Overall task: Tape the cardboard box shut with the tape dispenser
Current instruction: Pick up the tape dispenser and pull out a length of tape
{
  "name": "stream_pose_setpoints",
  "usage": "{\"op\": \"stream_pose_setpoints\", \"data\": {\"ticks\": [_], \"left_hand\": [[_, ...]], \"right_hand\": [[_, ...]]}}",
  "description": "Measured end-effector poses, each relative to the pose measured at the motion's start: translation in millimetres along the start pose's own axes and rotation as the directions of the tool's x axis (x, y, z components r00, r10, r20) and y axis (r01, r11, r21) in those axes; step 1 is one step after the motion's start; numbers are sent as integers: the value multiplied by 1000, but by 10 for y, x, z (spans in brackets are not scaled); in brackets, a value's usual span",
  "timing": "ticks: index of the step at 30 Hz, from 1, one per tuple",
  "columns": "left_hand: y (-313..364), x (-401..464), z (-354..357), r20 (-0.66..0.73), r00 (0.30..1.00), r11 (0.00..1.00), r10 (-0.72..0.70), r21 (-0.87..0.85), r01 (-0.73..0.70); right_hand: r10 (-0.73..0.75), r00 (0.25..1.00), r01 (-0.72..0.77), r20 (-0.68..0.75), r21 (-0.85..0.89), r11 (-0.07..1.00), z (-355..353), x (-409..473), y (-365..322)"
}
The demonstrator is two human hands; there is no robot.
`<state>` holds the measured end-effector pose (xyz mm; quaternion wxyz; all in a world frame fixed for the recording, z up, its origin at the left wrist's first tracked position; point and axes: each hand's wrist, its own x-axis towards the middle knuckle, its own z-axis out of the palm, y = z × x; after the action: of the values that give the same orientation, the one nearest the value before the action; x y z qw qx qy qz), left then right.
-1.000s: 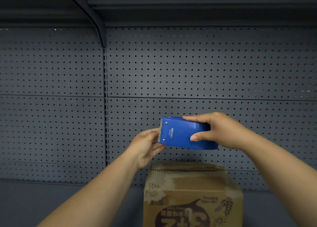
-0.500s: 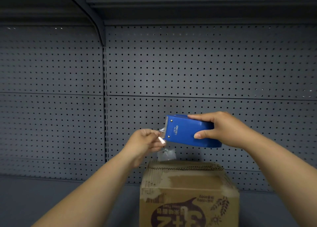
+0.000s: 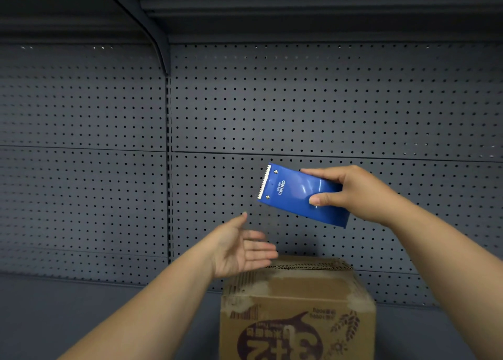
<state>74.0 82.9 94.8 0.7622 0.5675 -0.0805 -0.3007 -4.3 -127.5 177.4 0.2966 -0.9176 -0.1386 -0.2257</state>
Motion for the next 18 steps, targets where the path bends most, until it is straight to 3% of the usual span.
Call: {"op": "stream_pose_setpoints", "data": {"ticks": [3,7,11,18], "left_hand": [[-41,42,82,39,999,991,-1,-134,6],[-48,81,95,23,994,957,108,-272,-98],[-14,68,63,-21,982,936,189,-298,-186],[84,-40,-20,-37,976,932,217,-291,-218]], "right_hand": [[-30,1000,30,-8,31,999,4,2,-36],[-49,999,48,1,54,997,-5,-20,-64],[-43,999,43,0,65,997,-28,-57,-37],[-28,1000,28,-1,32,999,-38,-82,16]]}}
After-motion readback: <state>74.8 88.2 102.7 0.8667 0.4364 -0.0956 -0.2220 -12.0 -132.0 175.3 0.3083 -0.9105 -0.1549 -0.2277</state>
